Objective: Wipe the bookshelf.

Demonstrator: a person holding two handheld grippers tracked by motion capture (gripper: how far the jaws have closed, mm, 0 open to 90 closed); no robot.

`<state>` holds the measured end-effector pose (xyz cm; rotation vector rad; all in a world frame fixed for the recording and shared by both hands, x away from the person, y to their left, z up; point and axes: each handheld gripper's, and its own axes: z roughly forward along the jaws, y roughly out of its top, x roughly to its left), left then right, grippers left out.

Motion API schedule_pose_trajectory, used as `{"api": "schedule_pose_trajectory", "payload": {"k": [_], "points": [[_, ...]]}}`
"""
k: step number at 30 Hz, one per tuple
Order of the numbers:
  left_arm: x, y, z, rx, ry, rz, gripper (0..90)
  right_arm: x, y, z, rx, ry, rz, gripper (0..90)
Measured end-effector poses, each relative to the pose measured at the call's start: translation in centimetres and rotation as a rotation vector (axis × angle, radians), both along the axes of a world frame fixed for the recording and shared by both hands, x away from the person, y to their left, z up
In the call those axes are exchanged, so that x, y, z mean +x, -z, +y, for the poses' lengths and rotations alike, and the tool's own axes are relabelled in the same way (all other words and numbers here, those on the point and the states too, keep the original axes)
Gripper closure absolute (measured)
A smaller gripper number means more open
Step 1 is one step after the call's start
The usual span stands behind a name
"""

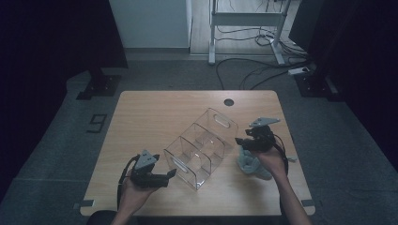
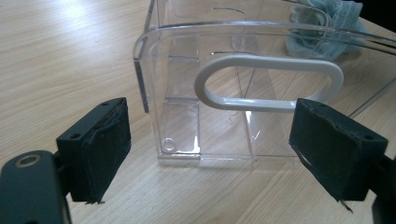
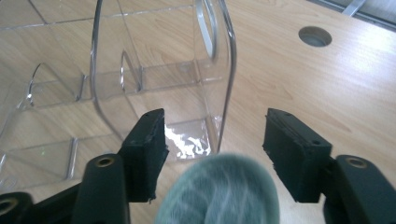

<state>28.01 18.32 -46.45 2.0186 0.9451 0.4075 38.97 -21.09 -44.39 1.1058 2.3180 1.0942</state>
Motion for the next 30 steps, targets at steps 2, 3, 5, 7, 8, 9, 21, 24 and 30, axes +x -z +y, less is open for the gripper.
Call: {"api": "schedule_pose_trajectory", "payload": {"k": [2, 3, 5, 7, 8, 9, 21, 24, 30], "points": [[0.1, 0.1, -0.2, 0.003, -0.003, -0.001, 13.5, 0.5, 0.1, 0.5, -0.013, -0.002, -0.004, 42.9], [0.2, 0.2, -0.3, 0.007, -0.002, -0.001, 13.8, 0.7, 0.1, 0.7, -0.015, -0.001, -0.003, 43.9], [0.3, 0.2, -0.5, 0.012, -0.006, -0.004, 14.4, 1.2, 0.3, 0.9, -0.013, -0.006, -0.002, 44.7], [0.5, 0.4, -0.7, 0.024, -0.012, -0.004, 14.7, 1.5, 0.5, 1.1, 0.004, -0.016, -0.005, 46.6], [0.5, 0.4, -0.8, 0.026, -0.015, -0.004, 14.9, 1.6, 0.7, 1.2, 0.018, -0.025, -0.002, 47.3], [0.6, 0.5, -0.9, 0.034, -0.019, -0.005, 14.9, 1.7, 0.8, 1.2, 0.029, -0.033, 0.001, 47.7], [1.6, 0.9, -0.4, 0.043, -0.073, -0.001, 16.2, 1.2, 1.0, 1.5, 0.041, -0.07, 0.013, 50.2], [1.9, 0.9, 0.2, 0.03, -0.096, 0.003, 16.3, 0.9, 1.0, 1.6, 0.036, -0.075, 0.011, 50.4], [2.5, 1.0, 1.0, 0.026, -0.128, 0.0, 16.2, 0.5, 1.0, 1.7, 0.028, -0.082, 0.018, 51.1]]}}
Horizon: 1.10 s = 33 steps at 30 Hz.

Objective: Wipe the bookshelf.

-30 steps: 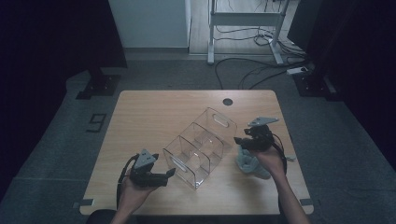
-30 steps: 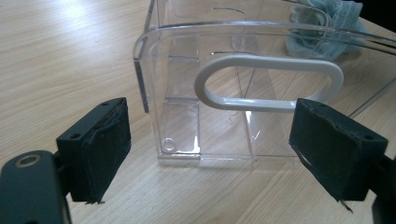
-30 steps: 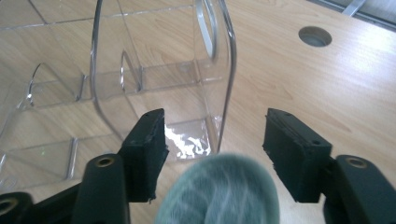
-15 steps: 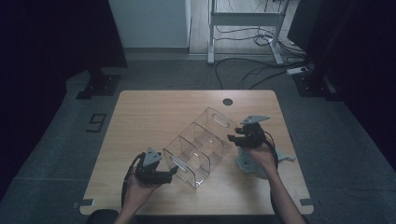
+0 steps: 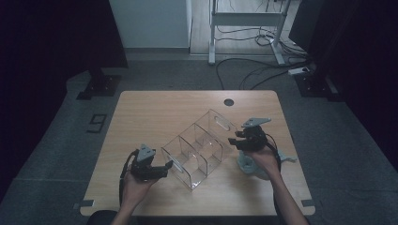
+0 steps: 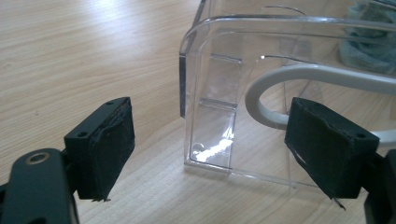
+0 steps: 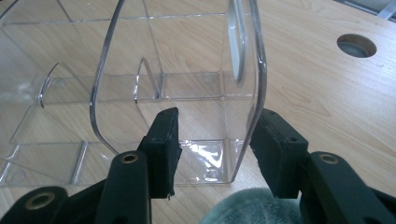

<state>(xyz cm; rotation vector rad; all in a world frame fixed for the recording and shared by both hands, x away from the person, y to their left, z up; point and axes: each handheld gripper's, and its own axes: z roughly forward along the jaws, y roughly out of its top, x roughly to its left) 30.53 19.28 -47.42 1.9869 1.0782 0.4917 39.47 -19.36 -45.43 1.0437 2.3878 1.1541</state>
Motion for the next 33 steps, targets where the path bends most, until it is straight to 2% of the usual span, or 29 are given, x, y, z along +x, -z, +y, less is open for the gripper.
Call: {"api": "schedule_pose_trajectory", "payload": {"k": [3, 7, 11, 17, 20, 23, 27, 30, 33], "points": [[0.4, 0.0, 0.1, 0.007, -0.024, -0.012, 16.3, -0.2, 0.1, 0.3, -0.02, -0.005, 0.001, 51.3], [0.8, 0.0, 0.4, 0.015, -0.042, -0.02, 16.6, -0.4, 0.1, 0.5, -0.019, -0.001, 0.008, 51.3], [0.2, -0.2, 0.1, 0.005, -0.009, -0.001, 16.8, -0.6, 0.1, 0.7, -0.025, 0.0, 0.012, 52.1], [-1.6, -0.2, -0.8, 0.024, 0.052, 0.017, 16.6, -1.1, -0.2, 0.6, -0.035, -0.018, 0.013, 53.0], [-1.6, -0.3, -0.8, 0.034, 0.041, 0.007, 16.7, -1.3, -0.4, 0.5, -0.034, -0.022, 0.017, 53.0], [-0.9, -0.3, -0.4, 0.008, 0.019, 0.007, 16.8, -1.5, -0.4, 0.5, -0.033, -0.019, 0.021, 52.6], [-0.2, -0.4, -0.1, 0.004, -0.005, -0.004, 17.1, -1.7, -0.5, 0.6, -0.054, -0.022, 0.019, 51.3], [-0.3, -0.5, -0.1, 0.002, 0.001, 0.004, 17.3, -1.9, -0.6, 0.5, -0.06, -0.026, 0.02, 50.9], [-1.0, -0.8, -0.2, -0.003, 0.025, 0.008, 17.1, -1.9, -0.6, 0.5, -0.049, -0.035, 0.027, 50.7]]}}
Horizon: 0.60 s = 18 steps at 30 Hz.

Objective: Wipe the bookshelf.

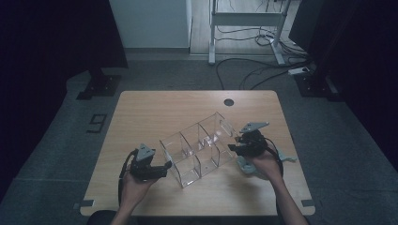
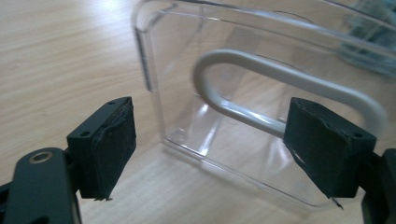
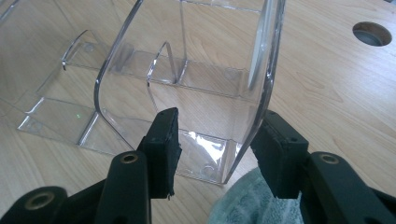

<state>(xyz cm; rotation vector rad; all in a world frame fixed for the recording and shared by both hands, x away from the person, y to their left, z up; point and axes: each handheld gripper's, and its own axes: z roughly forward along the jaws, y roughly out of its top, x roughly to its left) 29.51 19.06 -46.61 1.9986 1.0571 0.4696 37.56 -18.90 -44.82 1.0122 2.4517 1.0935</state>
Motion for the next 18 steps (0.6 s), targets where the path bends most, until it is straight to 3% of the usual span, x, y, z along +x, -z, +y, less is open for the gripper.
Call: {"api": "schedule_pose_trajectory", "payload": {"k": [2, 7, 10, 14, 18], "points": [[-0.7, -0.3, 0.0, 0.03, 0.005, -0.01, 17.2, 0.0, 0.0, 0.0, 0.0, 0.0, 0.0, 49.8], [-2.2, -1.2, 0.4, -0.009, 0.042, -0.019, 14.9, 0.0, 0.1, 0.0, -0.003, -0.002, 0.001, 49.1], [-2.8, -1.6, -0.5, -0.012, 0.077, -0.03, 14.1, 0.0, 0.1, 0.0, 0.001, -0.003, 0.008, 49.3], [-3.5, -1.8, -1.9, 0.03, 0.108, -0.045, 11.5, 0.0, 0.2, -0.1, -0.007, 0.006, 0.008, 48.7], [-3.8, -2.1, -2.7, 0.018, 0.135, -0.041, 11.1, 0.0, 0.2, -0.3, -0.002, 0.012, 0.012, 49.4]]}}
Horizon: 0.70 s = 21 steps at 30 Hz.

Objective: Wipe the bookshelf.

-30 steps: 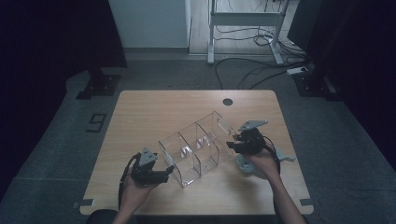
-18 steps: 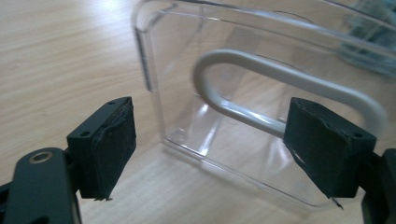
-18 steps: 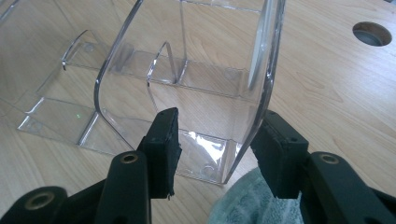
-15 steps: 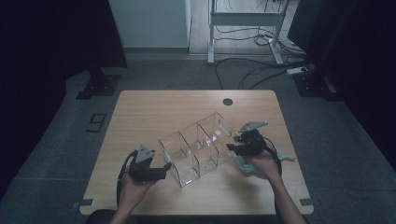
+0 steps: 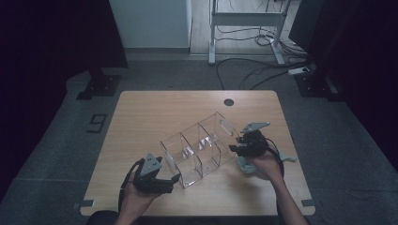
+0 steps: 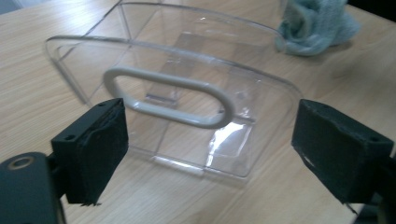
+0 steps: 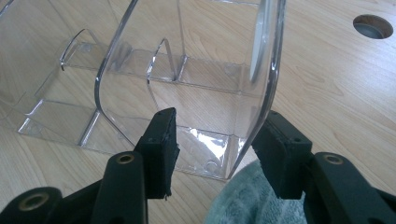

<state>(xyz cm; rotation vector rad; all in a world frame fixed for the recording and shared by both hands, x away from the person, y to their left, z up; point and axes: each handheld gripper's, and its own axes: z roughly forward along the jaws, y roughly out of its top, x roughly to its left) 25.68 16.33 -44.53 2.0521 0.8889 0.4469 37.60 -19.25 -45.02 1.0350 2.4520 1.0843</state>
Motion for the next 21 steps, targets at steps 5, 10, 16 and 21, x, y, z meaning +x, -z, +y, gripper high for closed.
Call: {"api": "schedule_pose_trajectory", "payload": {"k": [5, 10, 16, 21], "points": [[0.1, 0.3, -1.4, 0.063, -0.036, -0.001, 12.4, -0.2, -0.1, 0.0, -0.002, 0.003, 0.001, 49.4], [0.6, 0.8, -1.3, 0.084, -0.074, 0.007, 15.7, -0.4, -0.4, -0.1, 0.003, -0.004, -0.001, 49.6], [1.1, 0.8, -0.2, 0.107, -0.128, -0.004, 21.5, -0.9, -0.7, 0.4, 0.014, -0.035, 0.001, 49.7], [1.8, 0.9, 1.1, 0.1, -0.167, -0.005, 29.0, -1.2, -0.8, 1.1, 0.02, -0.065, 0.003, 49.8]]}}
